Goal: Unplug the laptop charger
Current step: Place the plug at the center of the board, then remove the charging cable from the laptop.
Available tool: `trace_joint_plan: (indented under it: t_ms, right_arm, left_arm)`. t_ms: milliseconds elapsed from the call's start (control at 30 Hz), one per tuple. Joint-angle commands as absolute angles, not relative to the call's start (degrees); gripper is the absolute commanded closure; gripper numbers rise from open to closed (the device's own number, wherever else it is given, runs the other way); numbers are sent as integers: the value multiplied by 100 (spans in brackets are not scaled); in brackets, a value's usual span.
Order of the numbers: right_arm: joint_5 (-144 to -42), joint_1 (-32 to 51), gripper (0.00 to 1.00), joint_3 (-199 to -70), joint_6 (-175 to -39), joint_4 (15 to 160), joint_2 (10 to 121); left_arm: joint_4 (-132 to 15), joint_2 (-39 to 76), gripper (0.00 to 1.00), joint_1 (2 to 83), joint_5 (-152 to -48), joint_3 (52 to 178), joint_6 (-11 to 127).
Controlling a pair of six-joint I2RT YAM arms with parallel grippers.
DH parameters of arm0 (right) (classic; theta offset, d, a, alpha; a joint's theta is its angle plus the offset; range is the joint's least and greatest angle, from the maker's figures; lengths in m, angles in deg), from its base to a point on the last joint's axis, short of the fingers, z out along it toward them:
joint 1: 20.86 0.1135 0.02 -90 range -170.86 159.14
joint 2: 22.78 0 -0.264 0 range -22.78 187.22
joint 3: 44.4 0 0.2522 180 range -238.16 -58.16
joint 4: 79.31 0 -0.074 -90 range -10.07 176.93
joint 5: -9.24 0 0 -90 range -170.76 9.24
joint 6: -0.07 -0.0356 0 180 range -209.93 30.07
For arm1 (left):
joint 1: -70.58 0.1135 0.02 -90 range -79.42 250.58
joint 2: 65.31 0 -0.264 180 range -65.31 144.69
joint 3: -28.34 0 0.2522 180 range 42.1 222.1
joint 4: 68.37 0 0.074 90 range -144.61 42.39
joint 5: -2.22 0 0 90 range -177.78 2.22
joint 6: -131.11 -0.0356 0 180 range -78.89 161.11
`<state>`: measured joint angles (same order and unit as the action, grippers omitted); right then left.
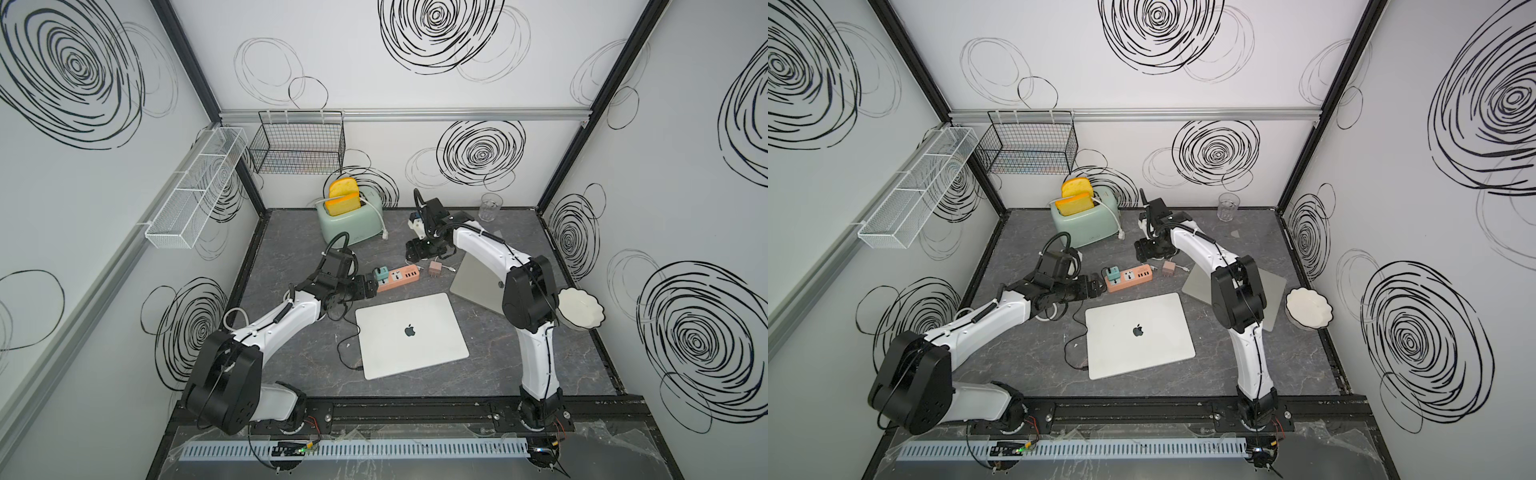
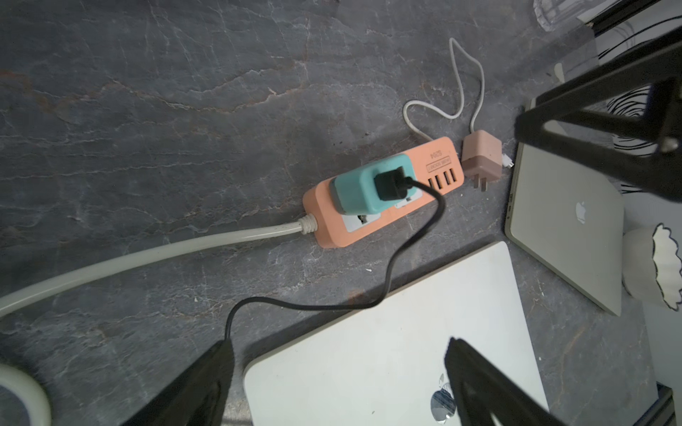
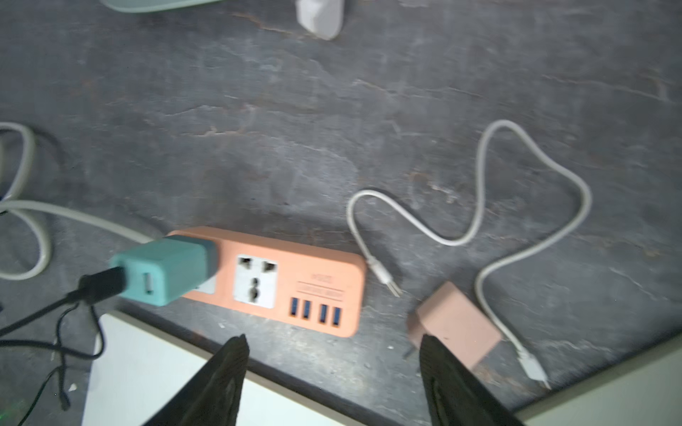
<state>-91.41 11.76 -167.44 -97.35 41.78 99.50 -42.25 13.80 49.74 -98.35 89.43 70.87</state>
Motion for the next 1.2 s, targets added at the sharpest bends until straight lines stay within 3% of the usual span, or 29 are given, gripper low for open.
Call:
trace_joint_plan:
  t_ms: [0,100,267,433,633,767,967,1167]
  right_arm:
    - [-9985,1403,24,-17001,-9945,4282,10140]
    - [-10524,1419,24,-16848,-10253,4560,10136]
    - [-10399,1421,24,-16152,-10063,4704,9508]
    - [-10332,1569,24,-14691,-9786,4851,8372]
    - [-10775,2434,20,-12787,-9432,5668,6996]
    - [-10957,2869,19,-12535,-9370,5857,7159]
    - [-10681,3190,18,-12737,-9353,6063,7703]
    - [-10545,3256,18,-12691,-9357,6173,8005]
  left_arm:
    - [-4248,1394,10,5109,-10186,9173,7107]
    - [-4076,1297,11,5294,-10279,9161,7105]
    - [-3474,567,11,5496,-10185,8656,7036]
    - [-2649,-508,11,5510,-10142,7993,7545]
    - [-1690,-1559,10,5367,-10343,7588,8330]
    - [-912,-2164,8,5179,-10214,7384,8441]
    - [-923,-2486,14,4115,-10055,6861,9667]
    - [-1140,-2273,14,3988,-10065,6524,9720]
